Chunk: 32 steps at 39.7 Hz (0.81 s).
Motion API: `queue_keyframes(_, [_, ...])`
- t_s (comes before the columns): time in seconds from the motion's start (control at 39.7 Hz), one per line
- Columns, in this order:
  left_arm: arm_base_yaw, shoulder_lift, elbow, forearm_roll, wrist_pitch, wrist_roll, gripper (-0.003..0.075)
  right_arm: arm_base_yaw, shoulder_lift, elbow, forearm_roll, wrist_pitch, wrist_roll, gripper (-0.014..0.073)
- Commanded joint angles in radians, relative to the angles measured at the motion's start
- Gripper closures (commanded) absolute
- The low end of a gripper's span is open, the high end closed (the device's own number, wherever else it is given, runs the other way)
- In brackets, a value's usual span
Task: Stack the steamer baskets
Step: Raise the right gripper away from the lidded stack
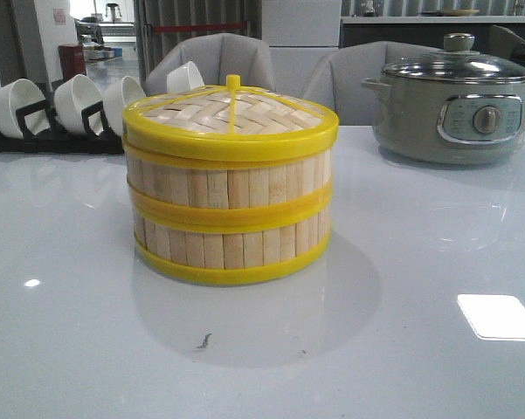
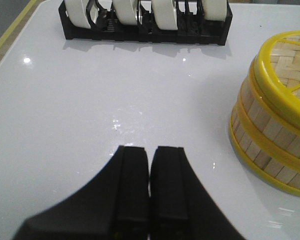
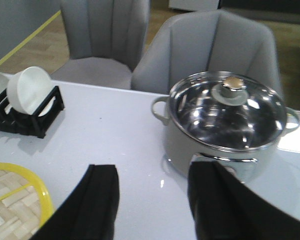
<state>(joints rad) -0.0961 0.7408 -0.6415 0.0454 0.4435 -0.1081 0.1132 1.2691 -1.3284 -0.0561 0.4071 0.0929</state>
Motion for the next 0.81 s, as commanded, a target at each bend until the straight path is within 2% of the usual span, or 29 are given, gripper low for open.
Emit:
queue_keyframes(0.0, [-0.008, -0.005, -0.028, 0.000, -0.079, -0.002, 0.0635, -0.049, -0.156, 0.129, -0.011, -0.184, -0.009, 0.0162])
queue_keyframes(0.18, [-0.008, -0.005, -0.028, 0.000, -0.079, -0.002, 0.0635, -0.136, -0.419, 0.419, -0.011, -0.292, -0.009, 0.0162])
queue_keyframes(0.33, [-0.008, -0.005, -0.028, 0.000, -0.079, -0.002, 0.0635, -0.205, -0.618, 0.605, -0.011, -0.299, -0.009, 0.0162])
queue_keyframes(0.5, [-0.008, -0.005, -0.028, 0.000, -0.079, -0.002, 0.0635, -0.224, -0.822, 0.754, -0.011, -0.287, -0.009, 0.0162])
queue_keyframes(0.78, [-0.008, -0.005, -0.028, 0.000, -0.079, -0.002, 0.0635, -0.224, -1.000, 0.903, -0.011, -0.211, -0.009, 0.0162])
